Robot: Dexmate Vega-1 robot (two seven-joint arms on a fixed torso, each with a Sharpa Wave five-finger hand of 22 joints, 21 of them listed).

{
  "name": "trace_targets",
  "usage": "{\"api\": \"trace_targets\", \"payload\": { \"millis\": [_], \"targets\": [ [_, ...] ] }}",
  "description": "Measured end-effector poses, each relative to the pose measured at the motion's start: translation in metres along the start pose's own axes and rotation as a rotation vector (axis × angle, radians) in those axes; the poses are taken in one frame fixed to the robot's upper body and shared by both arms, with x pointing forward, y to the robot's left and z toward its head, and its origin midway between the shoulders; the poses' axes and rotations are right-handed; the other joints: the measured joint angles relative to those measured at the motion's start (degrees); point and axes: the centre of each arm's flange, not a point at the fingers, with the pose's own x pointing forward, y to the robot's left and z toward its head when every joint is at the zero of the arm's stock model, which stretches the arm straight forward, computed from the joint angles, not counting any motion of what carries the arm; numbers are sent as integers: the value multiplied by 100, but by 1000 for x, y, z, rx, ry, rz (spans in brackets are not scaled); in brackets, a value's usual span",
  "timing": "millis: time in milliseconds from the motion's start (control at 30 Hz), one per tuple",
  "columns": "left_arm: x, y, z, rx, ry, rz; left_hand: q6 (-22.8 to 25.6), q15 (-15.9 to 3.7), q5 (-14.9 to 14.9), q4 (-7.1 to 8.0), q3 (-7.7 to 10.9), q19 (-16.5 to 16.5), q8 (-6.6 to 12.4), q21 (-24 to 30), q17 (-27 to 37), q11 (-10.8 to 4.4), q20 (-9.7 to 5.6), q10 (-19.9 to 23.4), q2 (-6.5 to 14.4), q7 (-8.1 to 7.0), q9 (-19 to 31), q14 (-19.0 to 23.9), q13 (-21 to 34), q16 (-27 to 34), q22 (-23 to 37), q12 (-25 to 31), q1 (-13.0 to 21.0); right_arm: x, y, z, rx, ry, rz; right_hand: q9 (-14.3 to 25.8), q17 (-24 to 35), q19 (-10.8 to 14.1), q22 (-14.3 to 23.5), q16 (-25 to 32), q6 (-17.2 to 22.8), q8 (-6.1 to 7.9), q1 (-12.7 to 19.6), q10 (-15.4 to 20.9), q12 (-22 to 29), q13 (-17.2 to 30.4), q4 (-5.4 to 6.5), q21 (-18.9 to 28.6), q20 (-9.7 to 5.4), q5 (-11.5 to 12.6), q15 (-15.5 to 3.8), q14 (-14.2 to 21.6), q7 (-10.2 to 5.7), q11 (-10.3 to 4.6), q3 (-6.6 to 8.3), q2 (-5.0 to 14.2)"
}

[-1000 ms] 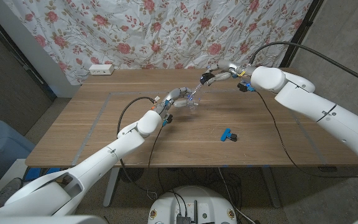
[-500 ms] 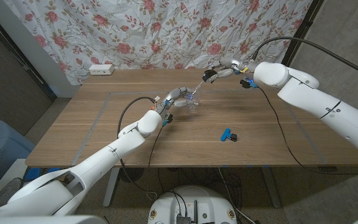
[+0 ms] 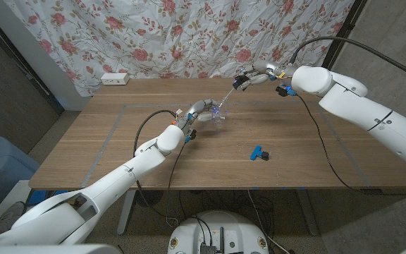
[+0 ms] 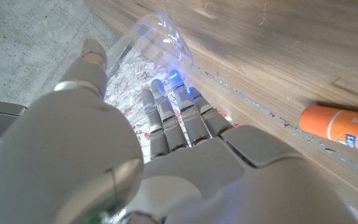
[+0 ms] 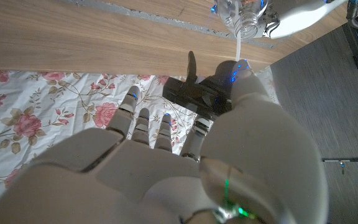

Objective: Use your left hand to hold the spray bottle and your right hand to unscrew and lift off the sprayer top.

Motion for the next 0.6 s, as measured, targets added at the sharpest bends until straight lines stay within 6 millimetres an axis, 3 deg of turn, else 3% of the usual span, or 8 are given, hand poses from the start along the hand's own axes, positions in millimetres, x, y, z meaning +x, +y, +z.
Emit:
{"api": "trace_targets", "payload": {
  "millis": [600],
  "targets": [
    [0,-2,1,-2,1,2,0,0,-4,0,0,0,0,0,13,-9,0,7,0,0,-33,0,1,0,0,8,0,-9,-16,0,-14,-10,10,-5,0,0,0,0,-2,16,-33,10,0,0,0,0,0,-1,0,0,-2,10,-1,33]
  ]
}}
